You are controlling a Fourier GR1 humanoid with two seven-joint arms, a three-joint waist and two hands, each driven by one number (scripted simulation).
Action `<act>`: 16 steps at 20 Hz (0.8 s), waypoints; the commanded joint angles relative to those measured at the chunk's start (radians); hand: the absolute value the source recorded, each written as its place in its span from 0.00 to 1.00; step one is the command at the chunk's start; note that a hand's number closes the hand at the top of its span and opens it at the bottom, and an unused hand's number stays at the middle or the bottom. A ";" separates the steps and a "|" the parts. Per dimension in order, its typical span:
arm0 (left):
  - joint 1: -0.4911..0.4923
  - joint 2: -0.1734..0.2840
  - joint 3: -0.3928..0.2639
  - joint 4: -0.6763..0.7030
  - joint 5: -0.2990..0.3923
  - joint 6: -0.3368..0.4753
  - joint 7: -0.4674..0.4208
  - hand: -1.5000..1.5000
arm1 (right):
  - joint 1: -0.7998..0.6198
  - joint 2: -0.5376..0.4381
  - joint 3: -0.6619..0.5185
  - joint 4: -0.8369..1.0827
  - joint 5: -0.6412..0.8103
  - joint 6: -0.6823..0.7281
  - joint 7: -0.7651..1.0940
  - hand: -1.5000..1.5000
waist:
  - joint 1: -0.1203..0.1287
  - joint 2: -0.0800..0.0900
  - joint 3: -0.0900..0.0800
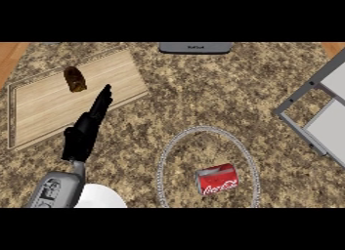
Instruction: Pick the tomato from the placemat and place it in the tiered shelf
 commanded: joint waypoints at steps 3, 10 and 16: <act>-0.018 -0.006 0.005 0.003 -0.014 -0.010 0.008 0.50 | -0.206 0.080 0.152 0.139 0.077 -0.083 0.022 1.00 | 0.008 0.002 0.000; 0.009 0.017 0.036 0.044 -0.006 -0.039 -0.037 0.50 | -0.342 0.146 0.155 0.364 -0.052 0.072 -0.054 1.00 | 0.002 0.002 0.000; 0.011 -0.008 0.033 -0.046 -0.013 -0.035 0.050 0.50 | -0.487 0.167 0.197 0.456 0.014 0.065 -0.046 1.00 | 0.000 -0.001 0.000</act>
